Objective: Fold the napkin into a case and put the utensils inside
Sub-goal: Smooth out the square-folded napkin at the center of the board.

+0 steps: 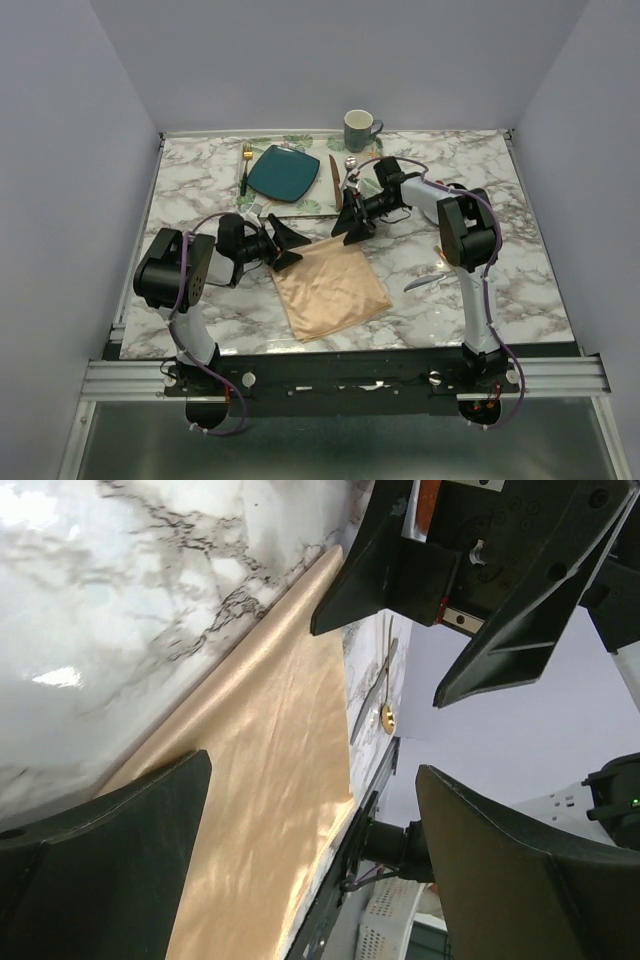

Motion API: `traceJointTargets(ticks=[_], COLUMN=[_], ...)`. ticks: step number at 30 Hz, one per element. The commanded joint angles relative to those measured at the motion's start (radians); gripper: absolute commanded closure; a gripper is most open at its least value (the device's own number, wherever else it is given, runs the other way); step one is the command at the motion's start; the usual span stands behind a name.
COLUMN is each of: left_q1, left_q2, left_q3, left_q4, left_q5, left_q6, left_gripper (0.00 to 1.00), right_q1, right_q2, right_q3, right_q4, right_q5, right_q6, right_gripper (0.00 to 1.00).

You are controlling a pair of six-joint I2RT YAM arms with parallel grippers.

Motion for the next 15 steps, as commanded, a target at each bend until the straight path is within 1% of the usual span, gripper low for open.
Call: traceJointTargets(ticks=[1, 7, 11, 12, 14, 15], left_q1=[0.055, 0.081, 0.089, 0.089, 0.087, 0.087], left_q2=[-0.067, -0.105, -0.153, -0.160, -0.171, -0.174], left_q3=[-0.057, -0.084, -0.100, -0.098, -0.098, -0.098], left_q4=[-0.047, -0.073, -0.093, -0.093, -0.093, -0.093], left_q5=[0.047, 0.049, 0.049, 0.046, 0.038, 0.034], left_q6=[0.069, 0.092, 0.121, 0.120, 0.121, 0.123], left_gripper=[0.01, 0.01, 0.01, 0.01, 0.01, 0.01], right_q1=[-0.008, 0.003, 0.018, 0.023, 0.023, 0.023], right_q2=[0.062, 0.047, -0.039, -0.097, -0.163, -0.243], right_q3=[-0.006, 0.012, 0.006, -0.011, -0.055, -0.116], right_q4=[-0.026, -0.047, -0.088, -0.101, -0.124, -0.131], right_q5=[0.104, 0.107, 0.083, 0.075, 0.032, 0.024], right_q6=[-0.027, -0.050, -0.084, -0.092, -0.089, -0.092], right_gripper=[0.00, 0.00, 0.00, 0.00, 0.00, 0.00])
